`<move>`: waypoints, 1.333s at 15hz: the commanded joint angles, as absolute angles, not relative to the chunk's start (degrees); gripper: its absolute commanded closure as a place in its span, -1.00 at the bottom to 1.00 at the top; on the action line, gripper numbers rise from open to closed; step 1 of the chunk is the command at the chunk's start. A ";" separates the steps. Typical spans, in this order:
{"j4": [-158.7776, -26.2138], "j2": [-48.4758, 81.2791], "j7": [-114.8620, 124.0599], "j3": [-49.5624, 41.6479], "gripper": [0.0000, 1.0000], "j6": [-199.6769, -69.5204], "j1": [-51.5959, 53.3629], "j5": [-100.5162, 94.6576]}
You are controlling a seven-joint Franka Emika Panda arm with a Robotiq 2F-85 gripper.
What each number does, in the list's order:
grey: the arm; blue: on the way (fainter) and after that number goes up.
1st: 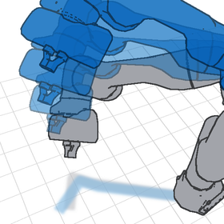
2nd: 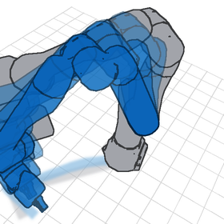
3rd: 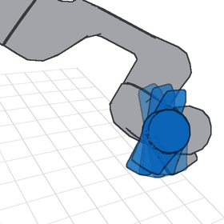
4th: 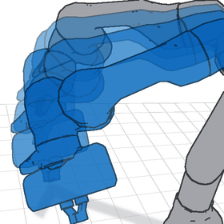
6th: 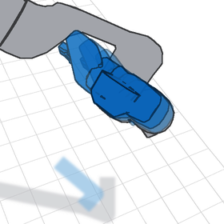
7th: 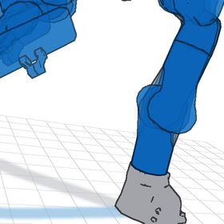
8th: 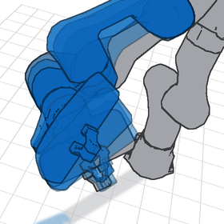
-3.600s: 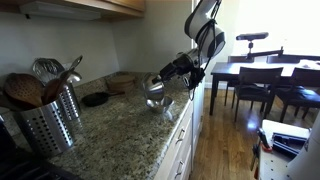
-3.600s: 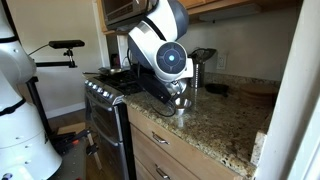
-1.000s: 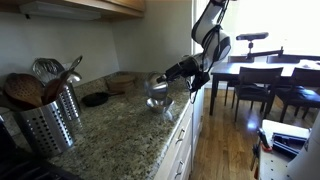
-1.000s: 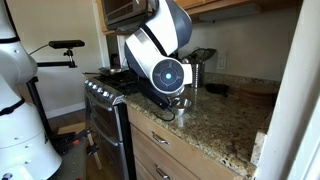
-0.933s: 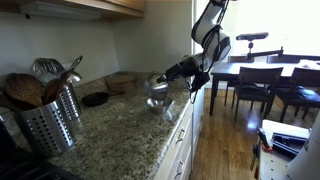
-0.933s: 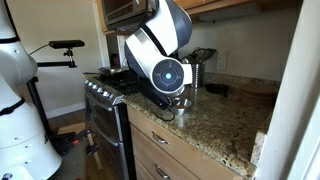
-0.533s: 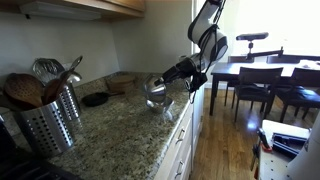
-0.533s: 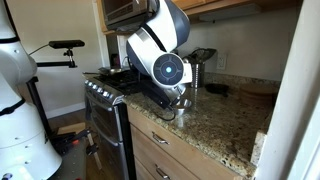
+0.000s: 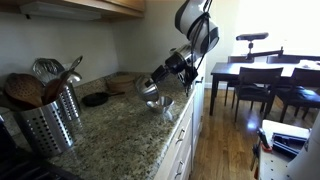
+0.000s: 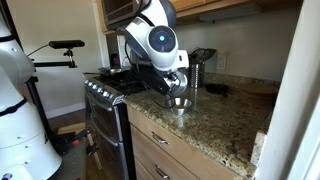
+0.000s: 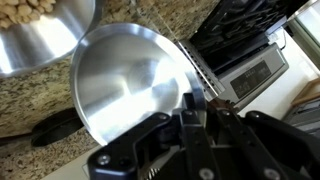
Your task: Pour the things in the bowl on the left into the bowl on the right
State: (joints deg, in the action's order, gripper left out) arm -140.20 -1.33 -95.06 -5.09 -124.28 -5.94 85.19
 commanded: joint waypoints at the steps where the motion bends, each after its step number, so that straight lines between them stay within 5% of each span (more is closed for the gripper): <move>1: -140.27 -5.27 -87.84 -2.34 0.84 -132.72 -3.41 81.59; 9: -137.56 -3.81 -66.20 4.36 0.85 -146.23 1.75 62.25; 20: -131.07 0.30 -30.38 7.45 0.85 -143.33 5.87 25.86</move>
State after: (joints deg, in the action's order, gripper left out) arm -134.07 -1.67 -38.42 7.32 -144.97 4.64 32.64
